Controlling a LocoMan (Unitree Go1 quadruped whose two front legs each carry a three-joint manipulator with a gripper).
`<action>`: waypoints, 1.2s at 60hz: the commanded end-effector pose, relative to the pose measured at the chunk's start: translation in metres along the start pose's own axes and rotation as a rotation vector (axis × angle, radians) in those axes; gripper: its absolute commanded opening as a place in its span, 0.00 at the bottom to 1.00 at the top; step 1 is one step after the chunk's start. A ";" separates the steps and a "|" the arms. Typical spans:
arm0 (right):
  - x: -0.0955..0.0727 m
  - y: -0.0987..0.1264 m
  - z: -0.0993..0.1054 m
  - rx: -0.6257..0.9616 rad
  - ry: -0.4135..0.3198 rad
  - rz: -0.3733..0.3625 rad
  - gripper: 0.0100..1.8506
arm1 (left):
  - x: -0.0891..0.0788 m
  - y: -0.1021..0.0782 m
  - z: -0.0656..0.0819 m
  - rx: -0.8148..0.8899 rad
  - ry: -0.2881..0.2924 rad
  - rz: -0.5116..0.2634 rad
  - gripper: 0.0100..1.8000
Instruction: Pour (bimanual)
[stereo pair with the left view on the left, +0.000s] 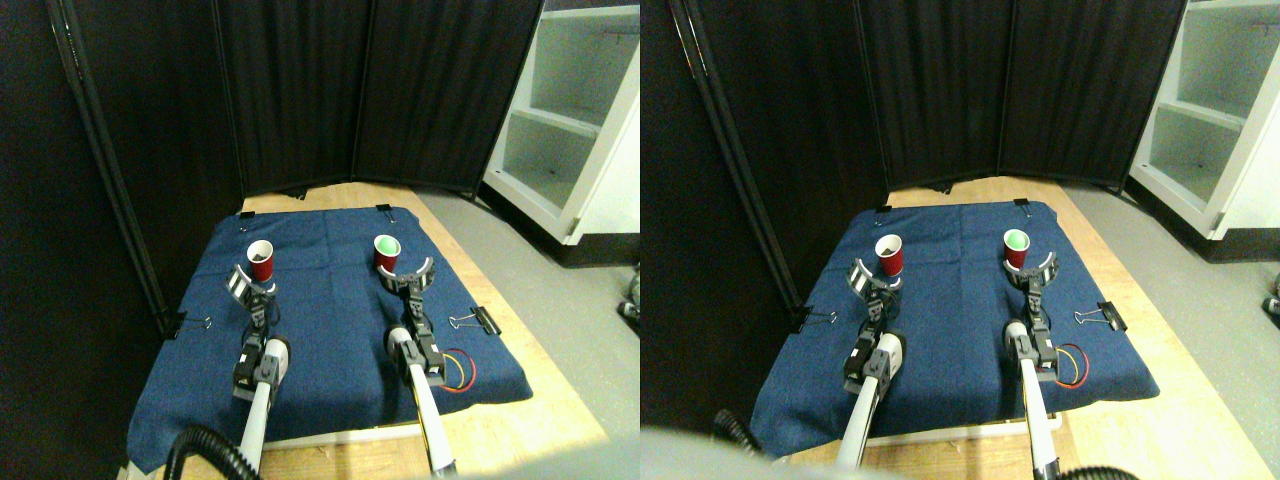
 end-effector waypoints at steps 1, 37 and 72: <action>0.004 0.001 -0.003 0.041 0.007 0.023 0.54 | 0.005 -0.003 -0.004 -0.045 -0.003 -0.016 0.55; 0.020 -0.015 -0.021 0.208 0.114 -0.055 0.54 | 0.013 0.020 -0.006 -0.307 0.074 0.097 0.60; 0.027 -0.015 -0.030 0.267 0.128 -0.059 0.51 | 0.041 0.033 -0.004 -0.208 0.152 0.063 0.57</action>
